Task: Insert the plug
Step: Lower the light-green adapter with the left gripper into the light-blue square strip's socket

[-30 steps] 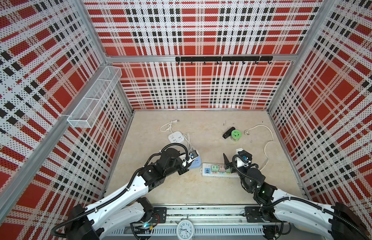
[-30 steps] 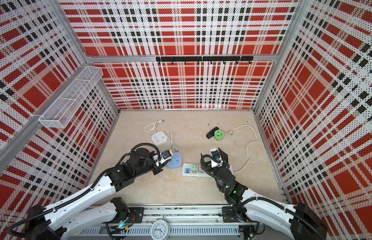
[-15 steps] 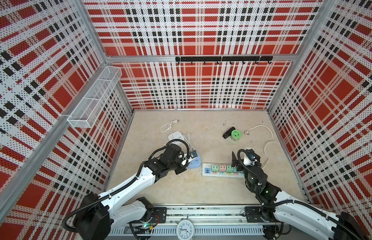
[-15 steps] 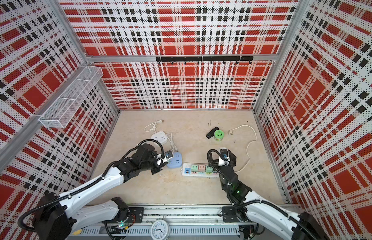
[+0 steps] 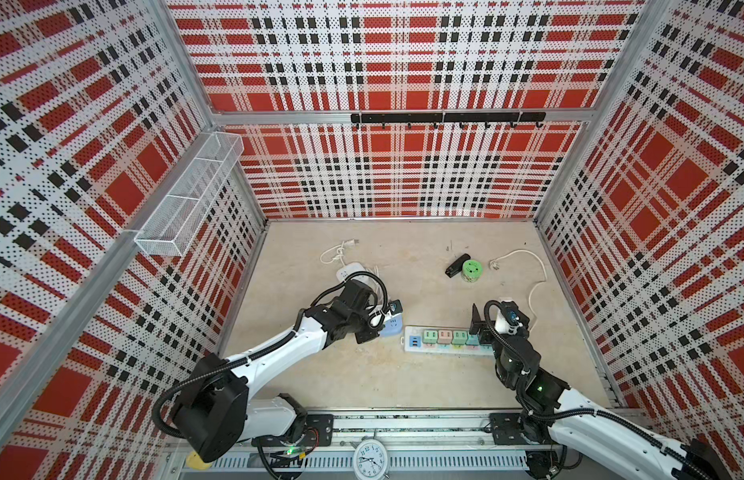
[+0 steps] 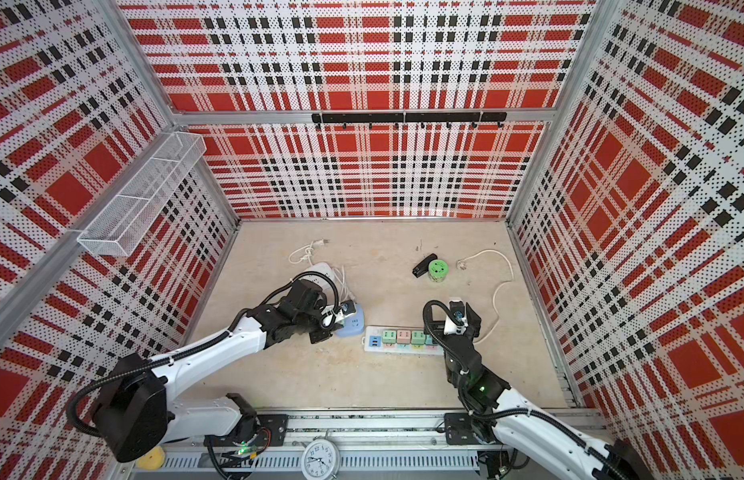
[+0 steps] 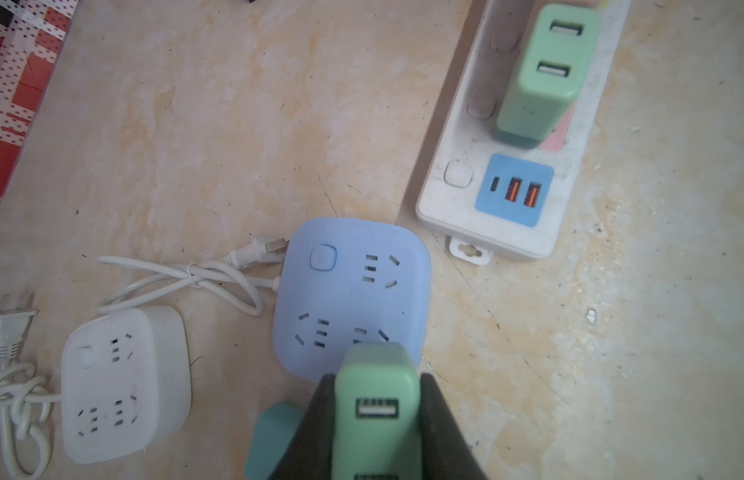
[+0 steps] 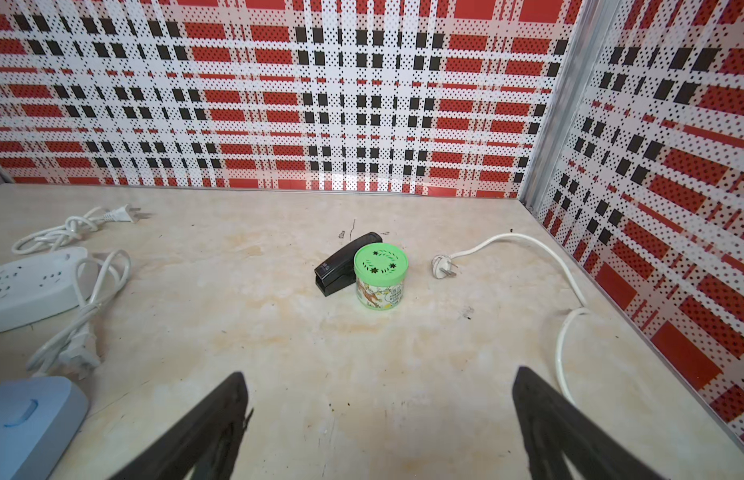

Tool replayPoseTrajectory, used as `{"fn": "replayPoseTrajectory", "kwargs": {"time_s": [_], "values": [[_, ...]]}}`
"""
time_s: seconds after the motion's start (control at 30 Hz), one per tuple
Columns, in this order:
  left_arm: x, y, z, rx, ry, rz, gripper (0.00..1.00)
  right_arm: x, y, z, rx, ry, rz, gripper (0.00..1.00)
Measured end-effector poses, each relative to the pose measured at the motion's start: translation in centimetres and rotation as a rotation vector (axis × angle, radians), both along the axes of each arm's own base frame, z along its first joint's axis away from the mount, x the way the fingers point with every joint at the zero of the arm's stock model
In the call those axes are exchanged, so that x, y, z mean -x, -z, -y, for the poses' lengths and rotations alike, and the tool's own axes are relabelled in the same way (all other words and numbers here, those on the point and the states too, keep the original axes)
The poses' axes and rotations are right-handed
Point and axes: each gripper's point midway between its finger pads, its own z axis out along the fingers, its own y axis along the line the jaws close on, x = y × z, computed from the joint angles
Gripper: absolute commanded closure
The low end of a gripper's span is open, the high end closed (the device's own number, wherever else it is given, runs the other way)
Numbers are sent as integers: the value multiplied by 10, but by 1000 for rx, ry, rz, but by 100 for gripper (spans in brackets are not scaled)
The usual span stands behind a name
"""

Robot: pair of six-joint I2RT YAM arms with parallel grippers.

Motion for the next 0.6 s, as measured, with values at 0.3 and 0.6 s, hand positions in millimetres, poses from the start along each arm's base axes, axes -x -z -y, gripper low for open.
{"fn": "replayPoseTrajectory", "kwargs": {"time_s": [0.3,0.6], "values": [[-15,11,24,37,49,-40,100,-1,5,-1,8,0,-9,0],[-37,15,41,36,67,-38,100,-2,6,-1,9,3,-10,0]]}}
